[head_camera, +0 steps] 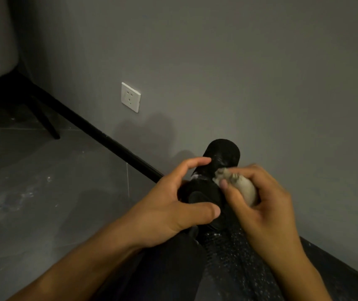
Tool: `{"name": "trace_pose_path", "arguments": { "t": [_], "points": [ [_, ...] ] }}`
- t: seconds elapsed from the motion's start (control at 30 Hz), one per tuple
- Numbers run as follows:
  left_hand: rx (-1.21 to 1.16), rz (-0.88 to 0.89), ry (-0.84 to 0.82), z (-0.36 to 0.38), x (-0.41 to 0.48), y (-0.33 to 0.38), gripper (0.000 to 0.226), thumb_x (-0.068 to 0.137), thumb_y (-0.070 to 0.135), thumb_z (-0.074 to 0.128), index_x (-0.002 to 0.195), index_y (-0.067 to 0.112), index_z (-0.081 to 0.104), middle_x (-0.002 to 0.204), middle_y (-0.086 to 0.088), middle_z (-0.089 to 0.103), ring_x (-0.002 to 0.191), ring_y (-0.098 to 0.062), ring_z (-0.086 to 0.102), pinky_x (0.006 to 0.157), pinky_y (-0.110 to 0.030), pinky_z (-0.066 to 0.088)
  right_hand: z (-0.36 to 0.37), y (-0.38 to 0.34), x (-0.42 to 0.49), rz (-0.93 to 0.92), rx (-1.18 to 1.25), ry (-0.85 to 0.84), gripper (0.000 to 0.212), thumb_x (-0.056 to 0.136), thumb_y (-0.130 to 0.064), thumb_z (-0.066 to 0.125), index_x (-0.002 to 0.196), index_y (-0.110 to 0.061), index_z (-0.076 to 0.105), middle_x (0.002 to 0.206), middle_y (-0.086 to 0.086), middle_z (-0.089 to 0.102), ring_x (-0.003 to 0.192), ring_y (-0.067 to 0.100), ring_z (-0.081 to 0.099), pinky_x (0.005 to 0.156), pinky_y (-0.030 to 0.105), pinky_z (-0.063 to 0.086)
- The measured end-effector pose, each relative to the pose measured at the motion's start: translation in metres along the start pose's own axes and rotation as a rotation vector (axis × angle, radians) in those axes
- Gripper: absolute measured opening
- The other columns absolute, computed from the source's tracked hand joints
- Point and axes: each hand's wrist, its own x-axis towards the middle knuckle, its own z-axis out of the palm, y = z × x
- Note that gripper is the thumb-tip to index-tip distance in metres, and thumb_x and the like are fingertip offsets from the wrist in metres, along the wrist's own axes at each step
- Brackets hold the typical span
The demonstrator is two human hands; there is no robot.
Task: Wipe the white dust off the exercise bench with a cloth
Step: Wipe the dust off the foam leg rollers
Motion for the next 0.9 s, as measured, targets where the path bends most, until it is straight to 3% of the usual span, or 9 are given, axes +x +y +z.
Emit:
{"name": "trace_pose_path", "arguments": {
  "t": [0.1,0.23,0.3,0.37,0.43,0.57,0.7,0.8,0.9],
  "points": [
    [0.127,0.034,0.062,0.001,-0.003,0.006,0.071,0.074,0.021,0.086,0.133,0.047,0.057,0.120,0.004,0.067,0.104,-0.011,0.072,0.086,-0.025,0.059,0.005,0.012,0.023,0.054,-0.134,0.118,0.007,0.091,-0.030,0.067,0.099,-0.031,0.066,0.097,-0.016,0.064,0.091,0.003,0.063,0.076,0.023,0.052],
    [0.241,0.012,0.007,-0.013,-0.005,0.013,0.077,0.065,0.050,0.085,0.132,0.064,0.051,0.128,0.016,0.059,0.112,-0.006,0.068,0.093,-0.029,0.058,0.008,0.015,0.026,0.109,-0.076,0.150,0.006,0.094,-0.029,0.065,0.100,-0.027,0.066,0.099,-0.013,0.065,0.092,0.006,0.064,0.078,0.032,0.054],
    [0.070,-0.063,-0.013,-0.028,0.006,0.015,0.071,0.070,0.043,0.080,0.134,0.059,0.053,0.124,0.006,0.067,0.111,-0.012,0.070,0.098,-0.032,0.056,0.008,0.008,0.012,0.094,0.045,0.096,0.007,0.094,-0.025,0.067,0.101,-0.025,0.069,0.100,-0.010,0.068,0.093,0.011,0.066,0.077,0.030,0.056],
    [-0.089,-0.141,-0.057,-0.041,0.020,0.015,0.066,0.078,0.041,0.067,0.140,0.054,0.051,0.128,-0.005,0.071,0.116,-0.025,0.070,0.109,-0.044,0.048,0.007,0.000,0.000,0.062,0.140,0.039,0.007,0.092,-0.022,0.069,0.098,-0.024,0.071,0.097,-0.008,0.068,0.089,0.015,0.067,0.072,0.026,0.055],
    [-0.126,-0.196,-0.140,-0.046,0.031,0.012,0.070,0.079,0.037,0.060,0.146,0.052,0.045,0.133,-0.011,0.069,0.119,-0.032,0.068,0.109,-0.045,0.044,0.006,0.000,0.002,0.060,0.140,0.029,0.009,0.088,-0.025,0.069,0.096,-0.027,0.071,0.094,-0.008,0.067,0.087,0.014,0.066,0.071,0.023,0.054],
    [-0.147,-0.258,-0.233,-0.037,0.042,0.002,0.077,0.083,0.017,0.062,0.151,0.046,0.040,0.131,-0.010,0.070,0.125,-0.032,0.065,0.110,-0.043,0.049,0.008,0.008,0.017,0.096,-0.018,0.123,0.011,0.090,-0.034,0.067,0.101,-0.036,0.068,0.098,-0.014,0.066,0.093,0.009,0.066,0.078,0.031,0.055],
    [-0.272,-0.263,-0.224,-0.034,0.044,-0.003,0.079,0.083,0.007,0.065,0.149,0.045,0.044,0.129,-0.020,0.069,0.113,-0.035,0.068,0.100,-0.045,0.054,0.010,-0.001,-0.005,-0.017,0.031,0.041,0.011,0.095,-0.022,0.067,0.106,-0.023,0.070,0.102,-0.010,0.065,0.095,0.014,0.066,0.075,0.023,0.051],
    [-0.266,-0.261,-0.183,-0.032,0.044,-0.004,0.081,0.078,0.006,0.072,0.144,0.047,0.051,0.125,-0.023,0.070,0.110,-0.043,0.066,0.109,-0.061,0.044,0.008,-0.001,-0.013,0.008,0.095,0.043,0.011,0.093,-0.029,0.069,0.103,-0.026,0.070,0.099,-0.009,0.067,0.091,0.014,0.067,0.072,0.021,0.052],
    [-0.175,-0.228,-0.120,-0.027,0.041,0.001,0.079,0.074,0.012,0.078,0.138,0.050,0.055,0.118,-0.022,0.073,0.110,-0.046,0.067,0.110,-0.067,0.042,0.004,0.009,-0.005,0.102,-0.010,0.098,0.014,0.092,-0.036,0.065,0.102,-0.029,0.070,0.100,-0.012,0.068,0.094,0.010,0.067,0.078,0.031,0.056]
  ]
}}
